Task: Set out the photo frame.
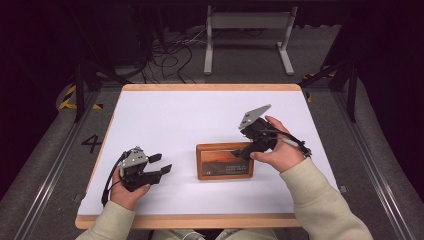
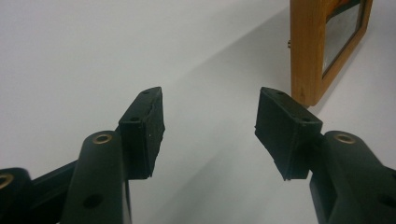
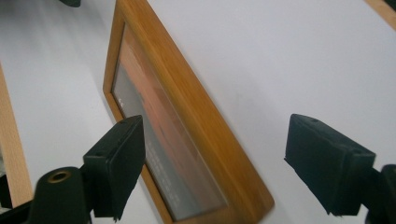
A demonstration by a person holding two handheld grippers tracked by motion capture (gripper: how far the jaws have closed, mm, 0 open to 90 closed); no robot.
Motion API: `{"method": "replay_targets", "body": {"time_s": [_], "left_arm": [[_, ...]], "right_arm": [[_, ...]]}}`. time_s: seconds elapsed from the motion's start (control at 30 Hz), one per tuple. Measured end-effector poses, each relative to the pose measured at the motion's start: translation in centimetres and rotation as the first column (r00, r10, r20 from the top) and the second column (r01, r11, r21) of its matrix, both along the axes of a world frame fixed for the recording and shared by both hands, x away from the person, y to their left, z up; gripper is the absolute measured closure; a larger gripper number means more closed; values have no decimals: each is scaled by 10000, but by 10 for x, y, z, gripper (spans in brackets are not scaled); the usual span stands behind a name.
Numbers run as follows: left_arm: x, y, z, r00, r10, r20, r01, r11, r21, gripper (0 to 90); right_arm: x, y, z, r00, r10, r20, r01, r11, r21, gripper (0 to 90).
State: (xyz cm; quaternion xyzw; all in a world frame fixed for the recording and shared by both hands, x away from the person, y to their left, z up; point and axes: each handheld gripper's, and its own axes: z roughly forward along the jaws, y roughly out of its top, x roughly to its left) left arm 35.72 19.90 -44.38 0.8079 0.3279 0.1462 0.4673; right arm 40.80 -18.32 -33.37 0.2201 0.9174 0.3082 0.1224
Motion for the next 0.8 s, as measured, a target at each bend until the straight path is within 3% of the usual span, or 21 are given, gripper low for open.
{"method": "replay_targets", "body": {"time_s": [0.13,0.27,0.43,0.67,0.8], "left_arm": [[-3,2,1,9999,90,-56,-91,9999,-71,408],[-5,1,4,9999,129,-49,-130,9998,-163,403],[-5,-2,4,10000,34,-21,-34,9998,-182,403],[-2,-2,3,10000,-7,-72,5,9998,-212,402],[-1,-1,2,10000,-9,-71,8,9998,-192,400]], "right_arm": [[-12,-26,-8,9980,-606,155,596,9964,607,212],[-21,-57,-24,9932,-1157,124,1129,9840,1379,220],[-29,-82,-43,9880,-1525,233,1452,9702,1942,236],[-34,-107,-75,9753,-2202,183,2096,9484,2379,240],[-34,-112,-83,9718,-2358,68,2268,9418,2480,235]]}}
